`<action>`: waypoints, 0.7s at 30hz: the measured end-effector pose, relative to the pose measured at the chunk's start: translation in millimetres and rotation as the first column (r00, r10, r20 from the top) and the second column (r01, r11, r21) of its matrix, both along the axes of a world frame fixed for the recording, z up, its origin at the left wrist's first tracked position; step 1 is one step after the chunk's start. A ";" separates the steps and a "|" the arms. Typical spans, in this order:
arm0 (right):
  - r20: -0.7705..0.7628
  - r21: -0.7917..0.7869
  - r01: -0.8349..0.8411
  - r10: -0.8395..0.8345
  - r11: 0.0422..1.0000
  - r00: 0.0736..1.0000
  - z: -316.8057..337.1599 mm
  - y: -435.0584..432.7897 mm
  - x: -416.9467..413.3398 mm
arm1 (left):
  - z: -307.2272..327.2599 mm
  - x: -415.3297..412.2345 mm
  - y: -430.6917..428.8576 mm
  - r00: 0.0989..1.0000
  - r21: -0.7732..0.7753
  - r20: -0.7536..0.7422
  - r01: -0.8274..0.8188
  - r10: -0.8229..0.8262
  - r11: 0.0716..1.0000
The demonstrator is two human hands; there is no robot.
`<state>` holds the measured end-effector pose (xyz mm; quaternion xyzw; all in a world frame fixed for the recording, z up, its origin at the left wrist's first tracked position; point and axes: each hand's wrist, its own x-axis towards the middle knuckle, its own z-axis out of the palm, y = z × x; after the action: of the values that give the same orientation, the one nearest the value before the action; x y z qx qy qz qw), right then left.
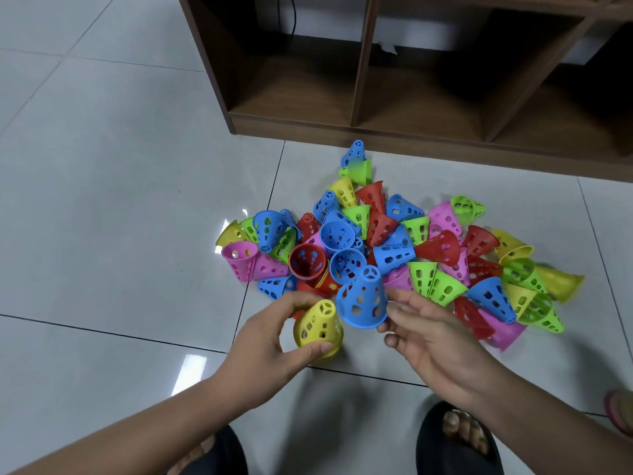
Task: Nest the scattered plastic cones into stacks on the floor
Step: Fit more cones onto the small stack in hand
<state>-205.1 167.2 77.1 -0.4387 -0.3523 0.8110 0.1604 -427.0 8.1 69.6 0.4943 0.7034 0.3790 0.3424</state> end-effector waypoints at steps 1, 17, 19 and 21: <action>-0.008 -0.004 -0.015 0.015 1.000 1.000 0.8 -2.2 -0.9 | -3.7 1.3 -1.1 1.000 -0.018 -0.008 0.008 -0.008 1.000; 0.381 0.170 -0.363 0.278 0.916 0.882 -19.7 -22.6 -13.2 | -60.2 -36.4 -19.4 0.976 -0.107 -0.163 0.126 -0.143 0.986; 0.412 0.187 -0.380 0.279 0.906 0.867 -23.7 -18.8 -11.9 | -67.3 -52.9 -23.6 0.973 -0.137 -0.198 0.097 -0.123 0.986; 0.442 0.222 -0.394 0.268 0.892 0.856 -25.6 -14.4 -13.5 | -71.3 -67.8 -25.7 0.970 -0.161 -0.224 0.061 -0.096 0.985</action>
<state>-218.6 152.8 51.5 -0.4968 -0.5691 0.6552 0.0068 -494.8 -17.6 -1.7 0.5348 0.7453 0.2501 0.3098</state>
